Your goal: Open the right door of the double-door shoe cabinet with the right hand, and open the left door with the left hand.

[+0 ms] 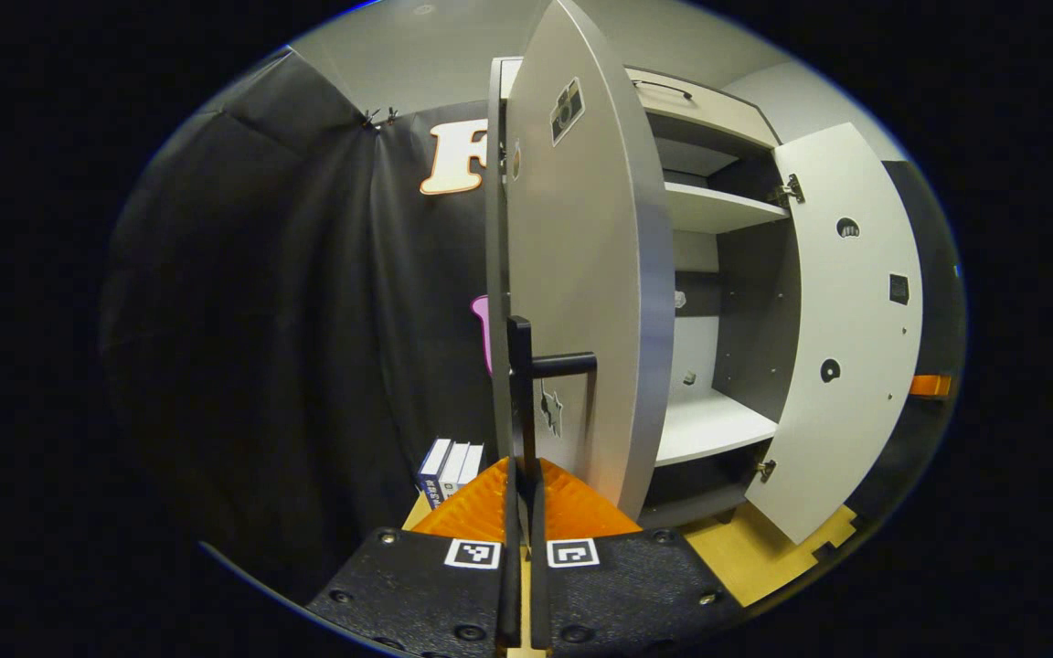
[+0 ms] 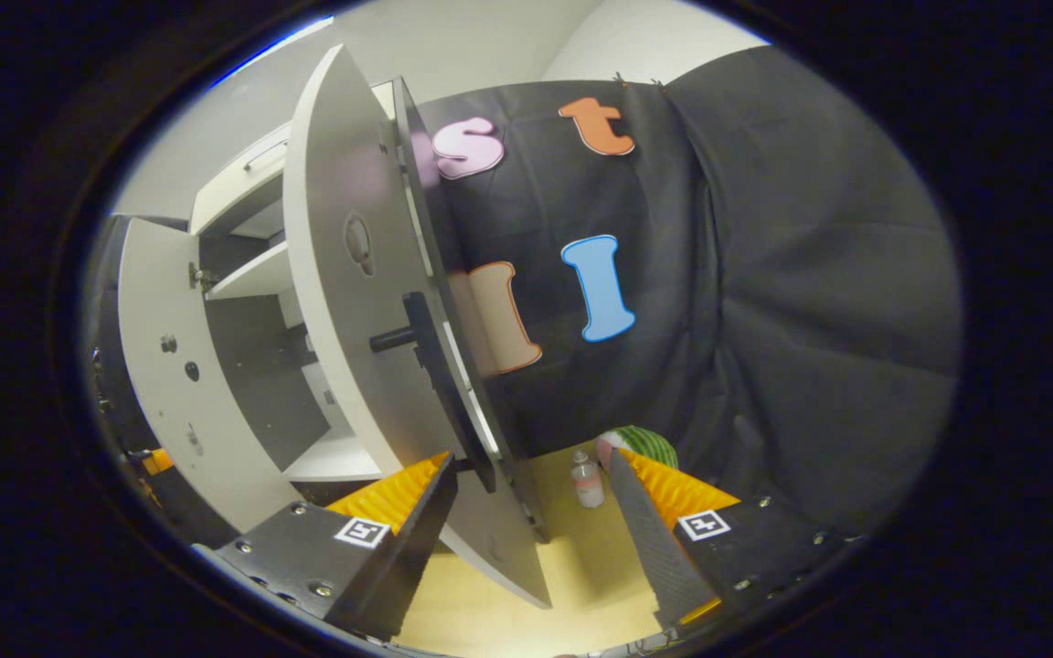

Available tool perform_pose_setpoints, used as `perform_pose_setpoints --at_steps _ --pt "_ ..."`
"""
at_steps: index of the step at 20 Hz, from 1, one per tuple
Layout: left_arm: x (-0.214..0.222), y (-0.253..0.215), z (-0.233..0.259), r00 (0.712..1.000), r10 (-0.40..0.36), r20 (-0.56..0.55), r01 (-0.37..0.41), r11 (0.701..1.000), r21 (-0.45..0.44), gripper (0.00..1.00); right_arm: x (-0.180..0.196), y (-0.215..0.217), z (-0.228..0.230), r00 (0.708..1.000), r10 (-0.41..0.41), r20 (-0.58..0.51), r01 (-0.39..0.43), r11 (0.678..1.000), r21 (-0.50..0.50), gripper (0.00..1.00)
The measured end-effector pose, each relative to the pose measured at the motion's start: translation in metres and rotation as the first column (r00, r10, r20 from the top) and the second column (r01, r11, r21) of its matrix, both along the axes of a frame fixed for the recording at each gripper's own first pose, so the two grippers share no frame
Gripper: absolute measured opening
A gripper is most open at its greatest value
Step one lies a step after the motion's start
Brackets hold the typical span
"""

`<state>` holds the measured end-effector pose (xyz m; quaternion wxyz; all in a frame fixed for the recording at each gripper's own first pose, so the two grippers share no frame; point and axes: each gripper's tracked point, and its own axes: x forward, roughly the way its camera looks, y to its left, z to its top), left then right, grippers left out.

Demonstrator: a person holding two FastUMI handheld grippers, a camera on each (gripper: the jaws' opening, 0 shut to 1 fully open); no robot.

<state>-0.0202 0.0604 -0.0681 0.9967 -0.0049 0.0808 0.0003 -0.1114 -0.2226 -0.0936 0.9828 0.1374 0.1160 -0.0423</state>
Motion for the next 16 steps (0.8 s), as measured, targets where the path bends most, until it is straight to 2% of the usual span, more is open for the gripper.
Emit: perform_pose_setpoints --at_steps 1,5,11,15,16 --pt "0.001 0.006 0.0 1.0 0.016 0.0 -0.016 1.0 0.002 0.01 0.0 0.001 0.0 1.0 0.0 0.0 0.0 1.0 0.0 0.99" --pt "0.001 0.023 -0.001 0.999 0.052 0.0 -0.052 0.999 -0.001 0.01 0.0 0.002 0.001 1.0 -0.005 0.007 0.005 1.0 0.009 0.99" --pt "-0.001 0.034 -0.001 0.999 0.046 0.01 -0.045 0.996 -0.071 0.02 0.001 0.001 0.004 1.0 -0.013 0.011 0.013 1.0 0.009 0.99" --pt "-0.008 0.054 -0.002 0.997 0.071 0.01 -0.07 0.995 -0.065 0.22 0.001 -0.002 0.004 1.0 -0.018 0.009 0.018 1.0 0.005 0.99" --pt "-0.009 0.058 -0.001 0.996 0.083 0.009 -0.083 0.995 -0.064 0.34 0.0 -0.002 0.004 1.0 -0.02 0.01 0.02 1.0 0.004 0.99"
